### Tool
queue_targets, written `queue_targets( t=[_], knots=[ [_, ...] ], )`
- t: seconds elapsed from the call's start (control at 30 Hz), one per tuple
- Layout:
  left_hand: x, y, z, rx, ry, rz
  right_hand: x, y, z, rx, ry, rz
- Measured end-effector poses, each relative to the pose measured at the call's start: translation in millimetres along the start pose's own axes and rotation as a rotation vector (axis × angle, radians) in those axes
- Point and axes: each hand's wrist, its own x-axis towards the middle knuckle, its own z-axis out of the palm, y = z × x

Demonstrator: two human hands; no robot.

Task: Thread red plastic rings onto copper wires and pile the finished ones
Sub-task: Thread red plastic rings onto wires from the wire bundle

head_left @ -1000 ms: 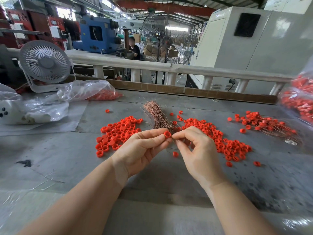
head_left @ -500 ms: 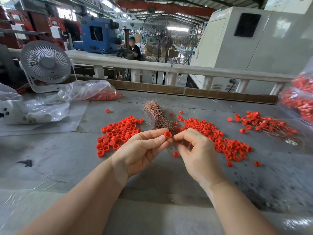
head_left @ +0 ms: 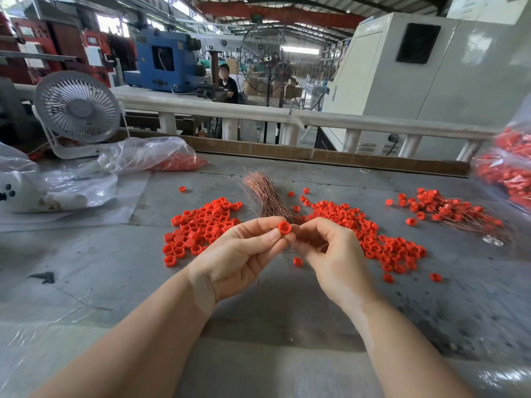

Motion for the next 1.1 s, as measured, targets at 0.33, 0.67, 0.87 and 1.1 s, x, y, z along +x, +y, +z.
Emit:
queue_targets(
  t=[0.33, 0.67, 0.87, 1.1],
  knots=[
    [0, -2, -1, 0.041, -0.009, -0.006, -1, -3, -1, -0.112, -0.062, 0.014],
    [9, -2, -6, -0.010, 0.205, 0.176, -3, -1, -4, -0.470, 0.012, -0.021],
    [8, -2, -5, -0.010, 0.203, 0.167, -3, 5, -3, -0.724, -0.134, 0.037],
    [6, -2, -4, 0.029, 0.181, 0.157, -1, 4, -5, -0.490, 0.040, -0.025]
  ],
)
